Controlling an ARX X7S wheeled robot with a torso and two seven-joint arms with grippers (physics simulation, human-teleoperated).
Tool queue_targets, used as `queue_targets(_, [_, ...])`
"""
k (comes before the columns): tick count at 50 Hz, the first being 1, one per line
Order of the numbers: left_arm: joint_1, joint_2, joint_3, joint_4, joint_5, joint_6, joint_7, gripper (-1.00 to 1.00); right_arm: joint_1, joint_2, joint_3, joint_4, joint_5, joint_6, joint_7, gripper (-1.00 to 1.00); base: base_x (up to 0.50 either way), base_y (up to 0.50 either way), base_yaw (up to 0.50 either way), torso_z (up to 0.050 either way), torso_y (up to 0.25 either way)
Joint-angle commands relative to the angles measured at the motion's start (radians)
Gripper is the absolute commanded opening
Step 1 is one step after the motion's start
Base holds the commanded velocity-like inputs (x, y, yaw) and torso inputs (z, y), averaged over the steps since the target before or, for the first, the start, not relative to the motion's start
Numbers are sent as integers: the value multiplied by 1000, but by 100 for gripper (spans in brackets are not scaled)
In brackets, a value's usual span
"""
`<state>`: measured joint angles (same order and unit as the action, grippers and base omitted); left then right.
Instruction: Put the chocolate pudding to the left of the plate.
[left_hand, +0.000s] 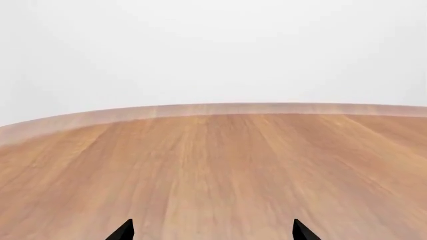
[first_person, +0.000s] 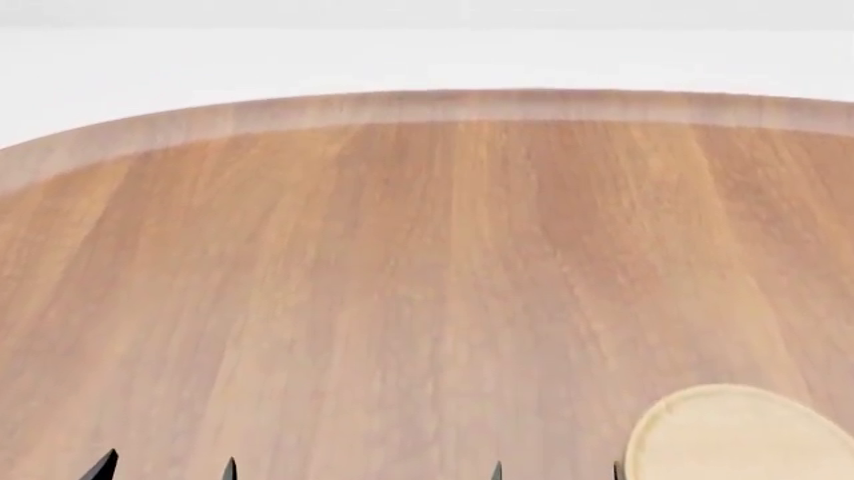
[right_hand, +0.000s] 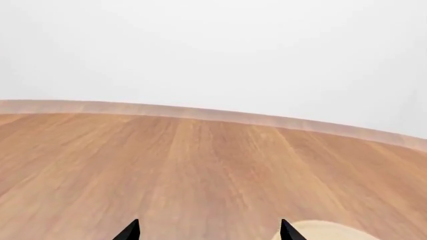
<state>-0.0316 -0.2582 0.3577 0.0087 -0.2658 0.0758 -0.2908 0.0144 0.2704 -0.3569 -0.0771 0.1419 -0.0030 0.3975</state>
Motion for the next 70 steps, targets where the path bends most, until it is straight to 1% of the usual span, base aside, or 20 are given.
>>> queue_targets(1, [-1,-2,3,-5,-2,7,-3,100,-1,4,-2,-2,2,0,6,100,105,0,0,0,0])
queue_targets(25, [-6,-8,12,-1,-5,-1,-14,100,-12,13,19,-44,48,-21,12,100,75,0,0,0,0])
queue_targets(32, [-2,-13,12,10,-10,-2,-17,100,59,127,55,-343,-45,283,95,100,0,0,0,0,0])
queue_targets(39, [-5,-16,15,12,-11,-10,-20,100,288,414,-30,-721,-212,807,-59,100,0,0,0,0,0])
queue_targets(40, [-5,-16,15,12,-12,-10,-21,100,290,413,-31,-724,-213,812,-59,100,0,0,0,0,0])
queue_targets(45, [-13,-16,15,3,-12,-15,-24,100,407,637,30,-898,-143,1023,-292,100,0,0,0,0,0])
queue_targets(46, [-13,-16,15,4,-11,-17,-26,100,411,683,20,-900,-149,1012,-316,100,0,0,0,0,0])
queue_targets(48, [-14,-16,17,1,-11,-15,-25,100,298,936,-14,-888,-205,793,-358,100,0,0,0,0,0])
queue_targets(50, [-15,-16,22,3,-7,-20,-27,100,133,1236,20,-865,37,493,-200,100,0,0,0,0,0])
queue_targets(51, [-15,-16,23,4,-5,-21,-28,100,151,1300,39,-873,110,477,-251,100,0,0,0,0,0])
queue_targets(52, [-16,-14,25,-1,-3,-19,-28,100,223,1300,112,-883,228,553,-299,100,0,0,0,0,0])
queue_targets(54, [-20,-10,28,-14,-2,-15,-26,100,256,1300,148,-902,269,593,-449,100,0,0,0,0,0])
queue_targets(55, [-21,-10,30,-15,1,-16,-28,100,106,1150,298,-936,119,627,-599,100,0,0,0,0,0])
queue_targets(56, [-20,-11,31,-13,1,-17,-29,100,-44,1000,448,-896,-31,549,-749,100,0,0,0,0,0])
queue_targets(57, [-20,-11,31,-11,1,-19,-30,100,-20,850,598,-928,-174,628,-899,100,0,0,0,0,0])
queue_targets(58, [-20,-12,32,-11,2,-19,-31,100,1,762,703,-936,-153,662,-1049,100,0,0,0,0,0])
queue_targets(60, [-20,-7,23,-25,-9,3,-27,100,-22,779,684,-946,-134,676,-1312,100,0,0,0,0,0])
queue_targets(62, [-26,-6,31,-35,1,-5,-28,100,-39,777,679,-966,-82,700,-1353,100,0,0,0,0,0])
queue_targets(66, [-27,-8,34,-33,2,-9,-31,100,-184,783,686,-957,-112,583,-1405,100,0,0,0,0,0])
queue_targets(70, [-31,-7,35,-40,1,-8,-30,100,-216,800,584,-930,-191,538,-1375,100,0,0,0,0,0])
